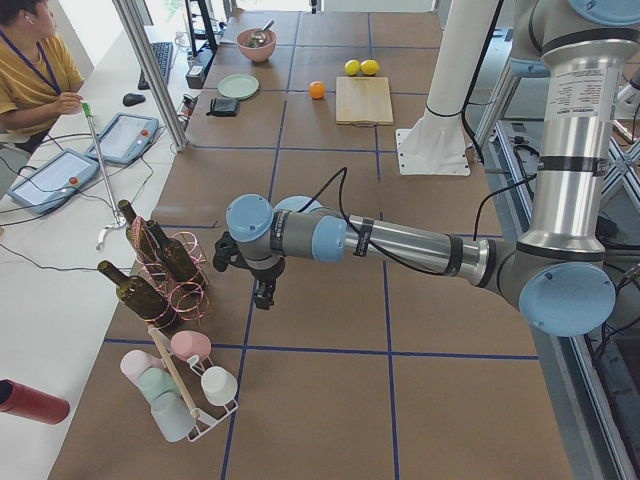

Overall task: Pick orange to plate
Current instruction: 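Reach the left gripper to the light blue plate's rim and grasp it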

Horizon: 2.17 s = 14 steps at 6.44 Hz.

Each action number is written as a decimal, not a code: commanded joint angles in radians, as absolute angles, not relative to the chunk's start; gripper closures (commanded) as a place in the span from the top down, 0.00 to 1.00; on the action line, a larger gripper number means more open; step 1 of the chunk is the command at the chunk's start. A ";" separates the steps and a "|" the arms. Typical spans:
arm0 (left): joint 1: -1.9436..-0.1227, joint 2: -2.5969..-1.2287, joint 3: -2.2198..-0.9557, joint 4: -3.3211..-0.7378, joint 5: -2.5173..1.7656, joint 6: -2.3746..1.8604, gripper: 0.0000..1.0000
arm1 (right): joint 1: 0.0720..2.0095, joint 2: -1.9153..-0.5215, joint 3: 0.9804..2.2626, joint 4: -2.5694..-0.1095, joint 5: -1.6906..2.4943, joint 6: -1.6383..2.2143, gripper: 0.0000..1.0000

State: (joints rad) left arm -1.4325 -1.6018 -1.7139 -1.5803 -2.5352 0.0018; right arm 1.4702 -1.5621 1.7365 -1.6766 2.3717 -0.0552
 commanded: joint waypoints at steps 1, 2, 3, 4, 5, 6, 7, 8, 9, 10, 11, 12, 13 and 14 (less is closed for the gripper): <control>-1.199 -1.603 -1.703 -1.866 -2.556 -0.352 1.00 | 1.459 -1.563 1.743 -1.677 2.373 -0.054 1.00; -1.110 -1.603 -1.701 -2.054 -2.446 -0.611 1.00 | 1.457 -1.556 1.743 -1.677 2.373 -0.052 1.00; -1.015 -1.603 -1.669 -2.175 -2.368 -0.797 1.00 | 1.454 -1.557 1.743 -1.678 2.373 -0.049 1.00; -0.938 -1.630 -1.642 -2.206 -2.296 -0.904 0.96 | 1.453 -1.557 1.743 -1.678 2.375 -0.048 1.00; -0.919 -1.666 -1.617 -2.204 -2.287 -0.943 0.93 | 1.453 -1.557 1.743 -1.678 2.375 -0.048 1.00; -0.882 -1.683 -1.603 -2.204 -2.251 -0.957 0.93 | 1.453 -1.557 1.743 -1.678 2.375 -0.048 1.00; -0.859 -1.686 -1.595 -2.206 -2.211 -0.960 0.93 | 1.453 -1.557 1.743 -1.678 2.375 -0.048 1.00; -0.859 -1.693 -1.583 -2.207 -2.209 -0.957 0.90 | 1.451 -1.557 1.743 -1.678 2.376 -0.046 1.00; -0.858 -1.707 -1.551 -2.207 -2.209 -0.954 0.85 | 1.450 -1.557 1.743 -1.678 2.379 -0.048 1.00; -0.857 -1.723 -1.549 -2.207 -2.209 -0.957 0.77 | 1.450 -1.557 1.743 -1.678 2.379 -0.048 1.00; -0.856 -1.723 -1.545 -2.207 -2.209 -0.959 0.62 | 1.448 -1.557 1.743 -1.678 2.379 -0.046 1.00; -0.853 -1.729 -1.543 -2.207 -2.209 -0.959 0.59 | 1.448 -1.557 1.741 -1.678 2.379 -0.048 1.00; -0.844 -1.730 -1.542 -2.207 -2.209 -0.960 0.57 | 1.447 -1.557 1.741 -1.678 2.379 -0.048 1.00; -0.842 -1.730 -1.543 -2.207 -2.209 -0.960 0.40 | 1.447 -1.557 1.740 -1.678 2.379 -0.046 1.00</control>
